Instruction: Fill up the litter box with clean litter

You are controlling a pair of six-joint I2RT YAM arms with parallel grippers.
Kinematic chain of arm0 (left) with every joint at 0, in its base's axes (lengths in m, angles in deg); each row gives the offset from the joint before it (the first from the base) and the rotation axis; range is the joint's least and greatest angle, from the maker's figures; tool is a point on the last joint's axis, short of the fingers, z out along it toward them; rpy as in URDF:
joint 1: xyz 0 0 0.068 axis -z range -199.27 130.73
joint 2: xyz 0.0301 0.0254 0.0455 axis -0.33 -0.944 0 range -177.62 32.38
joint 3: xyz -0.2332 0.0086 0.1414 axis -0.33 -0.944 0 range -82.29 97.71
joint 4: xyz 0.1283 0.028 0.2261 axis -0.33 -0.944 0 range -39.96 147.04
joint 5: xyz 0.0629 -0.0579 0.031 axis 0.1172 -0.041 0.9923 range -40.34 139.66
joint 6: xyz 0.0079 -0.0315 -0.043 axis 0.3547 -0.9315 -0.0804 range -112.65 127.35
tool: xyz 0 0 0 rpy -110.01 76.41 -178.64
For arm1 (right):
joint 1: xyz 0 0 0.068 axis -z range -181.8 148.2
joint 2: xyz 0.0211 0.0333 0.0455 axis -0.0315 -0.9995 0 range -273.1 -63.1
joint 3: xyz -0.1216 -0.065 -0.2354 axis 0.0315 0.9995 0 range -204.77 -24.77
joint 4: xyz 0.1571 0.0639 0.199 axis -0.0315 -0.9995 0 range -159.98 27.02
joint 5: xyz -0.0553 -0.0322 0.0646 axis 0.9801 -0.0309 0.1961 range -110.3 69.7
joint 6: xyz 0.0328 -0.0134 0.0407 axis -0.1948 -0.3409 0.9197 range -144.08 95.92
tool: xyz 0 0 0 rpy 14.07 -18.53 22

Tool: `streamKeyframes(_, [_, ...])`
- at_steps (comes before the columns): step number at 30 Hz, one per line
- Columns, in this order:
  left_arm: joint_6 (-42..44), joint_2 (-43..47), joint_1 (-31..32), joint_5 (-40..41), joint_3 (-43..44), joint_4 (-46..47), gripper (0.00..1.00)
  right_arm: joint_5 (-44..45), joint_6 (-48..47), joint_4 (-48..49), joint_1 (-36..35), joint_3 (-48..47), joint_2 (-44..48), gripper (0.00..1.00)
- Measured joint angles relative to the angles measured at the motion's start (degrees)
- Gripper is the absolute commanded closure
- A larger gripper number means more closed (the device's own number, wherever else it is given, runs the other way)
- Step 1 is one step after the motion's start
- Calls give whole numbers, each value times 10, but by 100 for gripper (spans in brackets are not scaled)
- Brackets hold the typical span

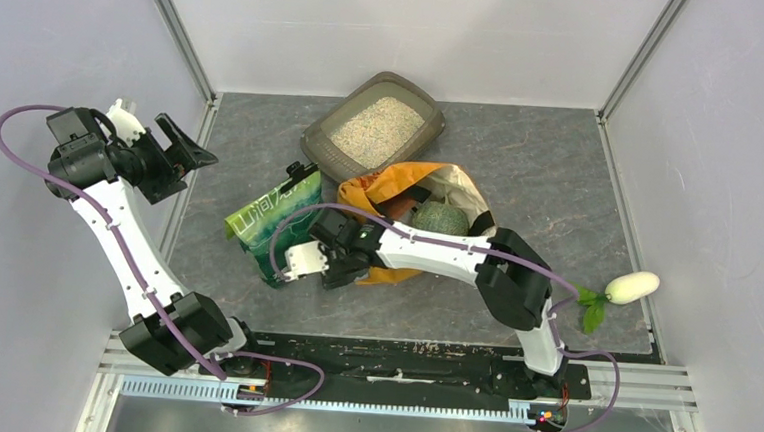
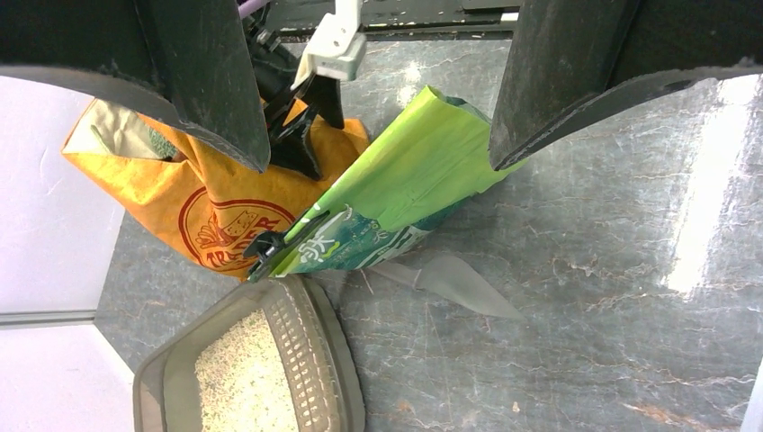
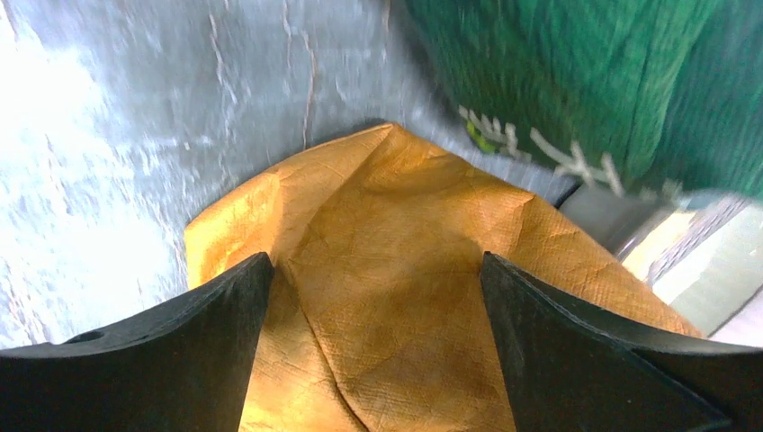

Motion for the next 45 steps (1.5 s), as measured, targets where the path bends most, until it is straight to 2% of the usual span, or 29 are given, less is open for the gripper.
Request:
streamKeyframes(12, [-1, 0, 0, -34, -6, 3, 3, -7, -11, -15, 110, 143, 114, 8])
streamKeyframes(25, [51, 0, 17, -52, -7, 3, 3, -27, -101, -11, 309, 237, 186, 8])
streamKeyframes(31, [87, -11, 92, -12, -6, 0, 3, -35, -152, -11, 409, 243, 189, 8])
streamKeyframes(36, [108, -62, 170, 39, 18, -4, 3, -39, -186, -11, 479, 244, 189, 7])
streamKeyframes(40, [121, -132, 219, 87, 88, -3, 3, -39, -203, -11, 517, 244, 185, 7])
streamKeyframes(45, [144, -255, 278, 162, 232, 4, 3, -42, -198, -32, 553, 208, 157, 7])
